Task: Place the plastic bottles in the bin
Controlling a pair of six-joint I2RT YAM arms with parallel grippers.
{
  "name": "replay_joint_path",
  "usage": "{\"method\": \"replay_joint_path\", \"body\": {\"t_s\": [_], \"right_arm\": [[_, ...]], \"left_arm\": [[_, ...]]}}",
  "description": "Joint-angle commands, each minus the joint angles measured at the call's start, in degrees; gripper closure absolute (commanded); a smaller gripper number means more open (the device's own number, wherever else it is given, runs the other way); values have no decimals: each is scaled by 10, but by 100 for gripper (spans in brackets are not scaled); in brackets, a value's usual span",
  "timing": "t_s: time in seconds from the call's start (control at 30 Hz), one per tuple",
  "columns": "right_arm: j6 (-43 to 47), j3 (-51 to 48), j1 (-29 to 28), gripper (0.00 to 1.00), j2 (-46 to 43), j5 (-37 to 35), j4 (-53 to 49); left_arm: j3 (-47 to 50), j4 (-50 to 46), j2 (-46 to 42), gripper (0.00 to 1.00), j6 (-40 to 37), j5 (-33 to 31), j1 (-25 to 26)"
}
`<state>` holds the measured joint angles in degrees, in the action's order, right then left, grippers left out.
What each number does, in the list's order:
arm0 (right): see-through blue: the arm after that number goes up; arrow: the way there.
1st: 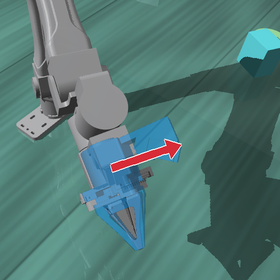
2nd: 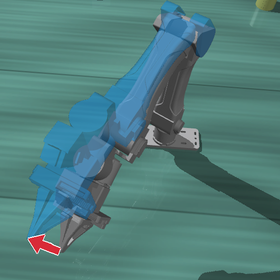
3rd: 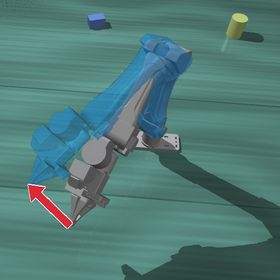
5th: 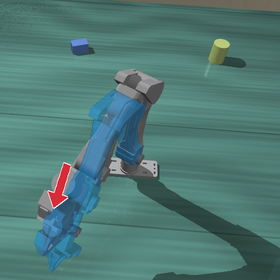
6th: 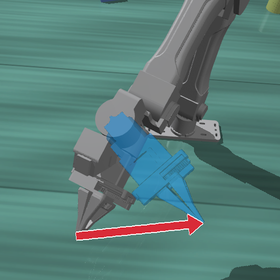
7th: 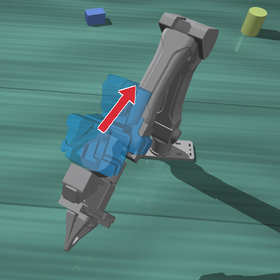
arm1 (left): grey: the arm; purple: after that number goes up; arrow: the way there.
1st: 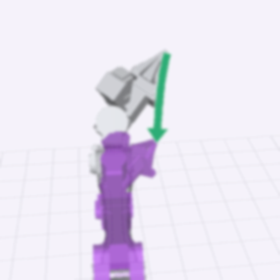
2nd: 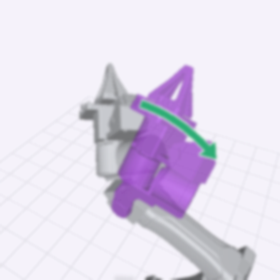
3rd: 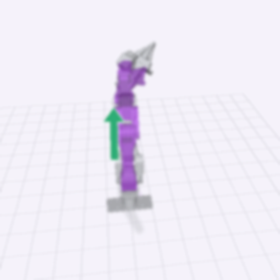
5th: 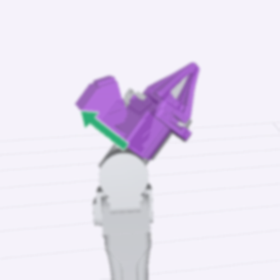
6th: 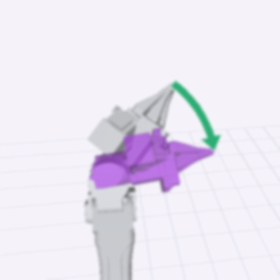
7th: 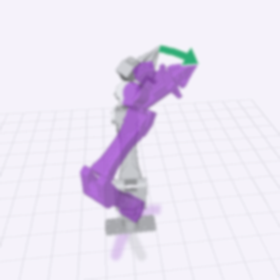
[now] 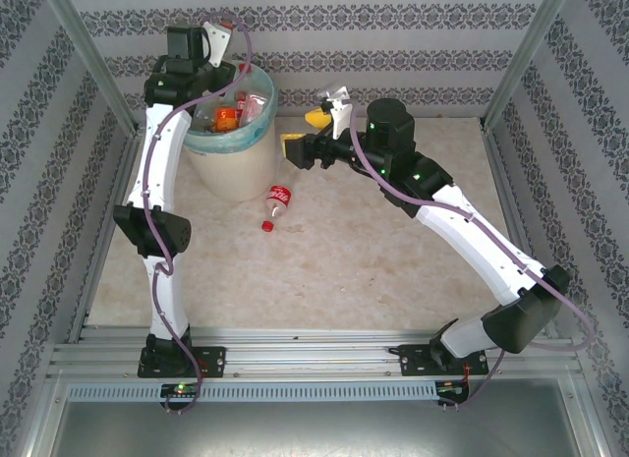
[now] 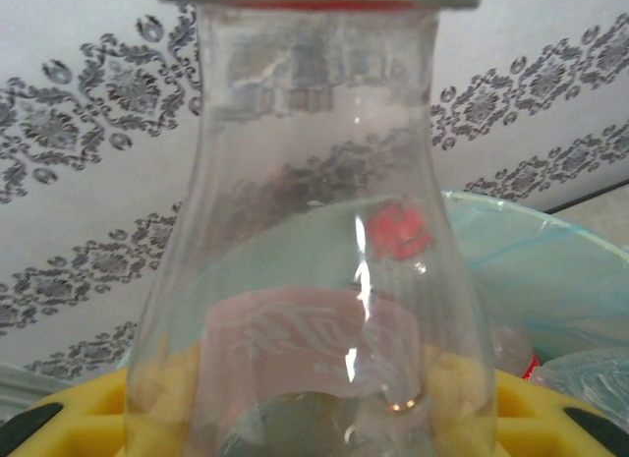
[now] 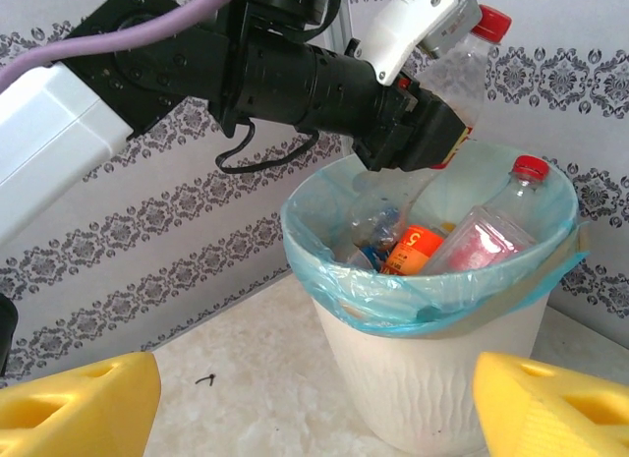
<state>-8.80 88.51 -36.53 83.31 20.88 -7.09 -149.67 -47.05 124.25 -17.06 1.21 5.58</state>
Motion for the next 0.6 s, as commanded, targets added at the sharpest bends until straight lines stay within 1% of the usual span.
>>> {"method": "replay_joint_path", "body": {"t_s": [0.0, 0.07, 0.2, 0.37, 0.57], "right_arm": [[-2, 15, -4, 17, 0, 0, 2], [-2, 15, -4, 17, -1, 0, 2], [-3, 11, -5, 17, 0, -1, 1], [1, 1, -6, 17, -6, -5, -2], [4, -5, -6, 17, -10, -8, -6]], "left_arm": [[-28, -63, 0, 82, -10, -80, 12], [-38, -59, -5, 83, -23, -100, 26], [-51, -71, -5, 83, -25, -123, 46], [-60, -92, -6, 83, -19, -167, 51], [-62, -104, 4, 84, -40, -233, 52]]}}
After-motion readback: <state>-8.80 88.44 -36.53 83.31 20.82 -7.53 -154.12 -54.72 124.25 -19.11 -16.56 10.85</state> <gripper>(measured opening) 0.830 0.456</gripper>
